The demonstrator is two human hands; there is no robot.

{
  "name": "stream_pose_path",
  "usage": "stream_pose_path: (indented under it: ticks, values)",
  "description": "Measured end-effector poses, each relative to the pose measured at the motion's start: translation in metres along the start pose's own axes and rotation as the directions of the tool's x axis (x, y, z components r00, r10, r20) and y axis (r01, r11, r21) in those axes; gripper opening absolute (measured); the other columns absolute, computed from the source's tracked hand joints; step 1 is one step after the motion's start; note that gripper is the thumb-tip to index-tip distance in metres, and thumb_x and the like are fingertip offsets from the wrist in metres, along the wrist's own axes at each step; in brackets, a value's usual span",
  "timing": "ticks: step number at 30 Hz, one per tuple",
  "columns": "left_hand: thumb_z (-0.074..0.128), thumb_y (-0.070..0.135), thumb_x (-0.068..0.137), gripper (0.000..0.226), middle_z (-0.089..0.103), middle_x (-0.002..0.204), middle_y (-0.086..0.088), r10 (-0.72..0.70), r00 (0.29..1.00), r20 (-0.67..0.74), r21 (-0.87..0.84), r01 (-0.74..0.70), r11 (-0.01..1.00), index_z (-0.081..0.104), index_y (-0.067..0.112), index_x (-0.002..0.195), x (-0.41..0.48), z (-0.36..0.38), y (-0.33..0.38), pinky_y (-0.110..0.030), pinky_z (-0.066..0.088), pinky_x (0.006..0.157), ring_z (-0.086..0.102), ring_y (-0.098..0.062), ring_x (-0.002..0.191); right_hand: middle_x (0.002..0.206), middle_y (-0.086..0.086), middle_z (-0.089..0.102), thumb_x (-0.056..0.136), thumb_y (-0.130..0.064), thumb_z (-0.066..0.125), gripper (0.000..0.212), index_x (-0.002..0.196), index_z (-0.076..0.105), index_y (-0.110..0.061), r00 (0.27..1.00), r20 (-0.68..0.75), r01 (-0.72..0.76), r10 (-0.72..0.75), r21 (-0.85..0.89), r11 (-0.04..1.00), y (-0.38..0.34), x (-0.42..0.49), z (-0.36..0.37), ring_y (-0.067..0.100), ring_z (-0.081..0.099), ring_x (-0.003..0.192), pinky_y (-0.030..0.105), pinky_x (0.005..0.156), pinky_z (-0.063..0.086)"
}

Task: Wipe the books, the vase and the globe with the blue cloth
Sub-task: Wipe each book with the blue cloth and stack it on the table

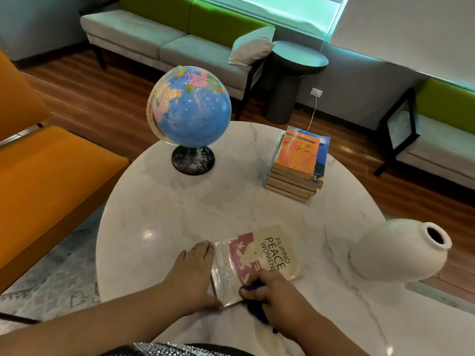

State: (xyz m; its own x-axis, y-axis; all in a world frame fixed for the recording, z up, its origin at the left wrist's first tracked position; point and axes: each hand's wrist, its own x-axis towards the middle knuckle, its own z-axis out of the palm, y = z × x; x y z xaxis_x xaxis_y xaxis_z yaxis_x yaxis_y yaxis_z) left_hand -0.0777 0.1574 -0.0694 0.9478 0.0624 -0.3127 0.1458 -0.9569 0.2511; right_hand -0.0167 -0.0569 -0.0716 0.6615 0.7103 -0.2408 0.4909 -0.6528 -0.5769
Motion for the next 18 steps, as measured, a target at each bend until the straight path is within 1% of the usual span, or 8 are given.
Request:
stream_pose_path:
  ticks: [5, 8, 9, 11, 12, 13, 16, 18]
  values:
    - [0.069, 0.076, 0.056, 0.133, 0.008, 0.156, -0.001, 0.005, 1.000, 0.022, 0.035, -0.006, 0.999, 0.004, 0.011, 0.153, 0.002, -0.001, 0.000, -0.038, 0.012, 0.119, 0.010, -0.021, 0.145, 0.121, -0.010, 0.052, 0.093, -0.047, 0.052, 0.031, 0.112, 0.067, -0.028, 0.978, 0.126, 0.170, -0.165, -0.028, 0.985, -0.020, 0.006, 0.011, 0.006, 0.040, 0.115, 0.020, 0.101, 0.035]
    - [0.070, 0.073, 0.058, 0.130, 0.008, 0.156, -0.001, 0.003, 0.999, 0.037, 0.029, -0.004, 1.000, 0.005, 0.012, 0.153, 0.001, -0.002, -0.001, -0.040, 0.012, 0.119, 0.010, -0.019, 0.145, 0.119, -0.008, 0.051, 0.082, -0.066, 0.050, 0.035, 0.096, 0.066, -0.038, 0.992, 0.093, 0.082, -0.080, -0.013, 0.997, -0.002, 0.006, 0.002, 0.006, 0.045, 0.111, 0.013, 0.098, 0.035]
    - [0.071, 0.072, 0.058, 0.130, 0.008, 0.156, -0.001, 0.001, 0.999, 0.041, 0.025, -0.002, 1.000, 0.004, 0.012, 0.153, 0.001, -0.002, -0.002, -0.041, 0.012, 0.119, 0.010, -0.019, 0.145, 0.117, -0.007, 0.051, 0.075, -0.076, 0.049, 0.044, 0.093, 0.064, -0.039, 0.998, 0.048, 0.043, -0.041, -0.037, 0.998, 0.003, 0.005, -0.002, 0.005, 0.046, 0.109, 0.009, 0.096, 0.034]
    - [0.070, 0.071, 0.059, 0.129, 0.007, 0.156, 0.000, -0.006, 0.999, 0.046, 0.015, 0.005, 1.000, 0.003, 0.013, 0.153, 0.000, -0.001, -0.002, -0.043, 0.012, 0.119, 0.010, -0.019, 0.145, 0.119, -0.008, 0.051, 0.059, -0.095, 0.027, 0.085, 0.103, 0.068, -0.034, 0.998, -0.029, 0.051, -0.053, -0.061, 0.997, 0.011, 0.002, 0.004, 0.001, 0.044, 0.109, 0.001, 0.093, 0.027]
    - [0.070, 0.072, 0.059, 0.129, 0.006, 0.156, 0.000, -0.010, 0.999, 0.049, 0.015, 0.009, 1.000, 0.003, 0.013, 0.153, 0.000, -0.001, -0.002, -0.044, 0.012, 0.119, 0.009, -0.019, 0.145, 0.120, -0.008, 0.051, 0.060, -0.095, 0.018, 0.095, 0.110, 0.068, -0.032, 0.997, 0.018, 0.075, -0.074, -0.066, 0.995, 0.008, 0.002, 0.007, 0.001, 0.042, 0.110, 0.002, 0.095, 0.026]
    - [0.070, 0.072, 0.059, 0.129, 0.006, 0.156, -0.001, -0.013, 0.999, 0.053, 0.016, 0.012, 1.000, 0.003, 0.013, 0.153, 0.000, -0.001, -0.002, -0.044, 0.012, 0.119, 0.008, -0.019, 0.146, 0.121, -0.008, 0.050, 0.067, -0.091, 0.018, 0.091, 0.115, 0.066, -0.030, 0.992, 0.068, 0.117, -0.110, -0.115, 0.986, 0.001, 0.003, 0.010, 0.002, 0.041, 0.112, 0.005, 0.098, 0.027]
    - [0.068, 0.075, 0.059, 0.131, 0.004, 0.157, -0.001, -0.019, 0.997, 0.072, 0.015, 0.018, 1.000, 0.001, 0.013, 0.153, 0.001, -0.003, 0.000, -0.045, 0.011, 0.119, 0.006, -0.021, 0.146, 0.127, -0.009, 0.049, 0.096, -0.049, 0.044, 0.036, 0.121, 0.062, -0.030, 0.974, 0.132, 0.198, -0.183, -0.107, 0.974, -0.021, 0.008, 0.015, 0.012, 0.038, 0.119, 0.022, 0.105, 0.032]
    - [0.068, 0.074, 0.060, 0.131, 0.004, 0.157, -0.001, -0.020, 0.997, 0.074, 0.022, 0.018, 1.000, 0.000, 0.012, 0.153, 0.000, -0.004, 0.000, -0.046, 0.010, 0.119, 0.005, -0.020, 0.146, 0.130, -0.009, 0.047, 0.097, -0.035, 0.050, 0.028, 0.123, 0.062, -0.033, 0.977, 0.119, 0.189, -0.178, -0.090, 0.978, -0.021, 0.010, 0.011, 0.012, 0.037, 0.121, 0.020, 0.105, 0.031]
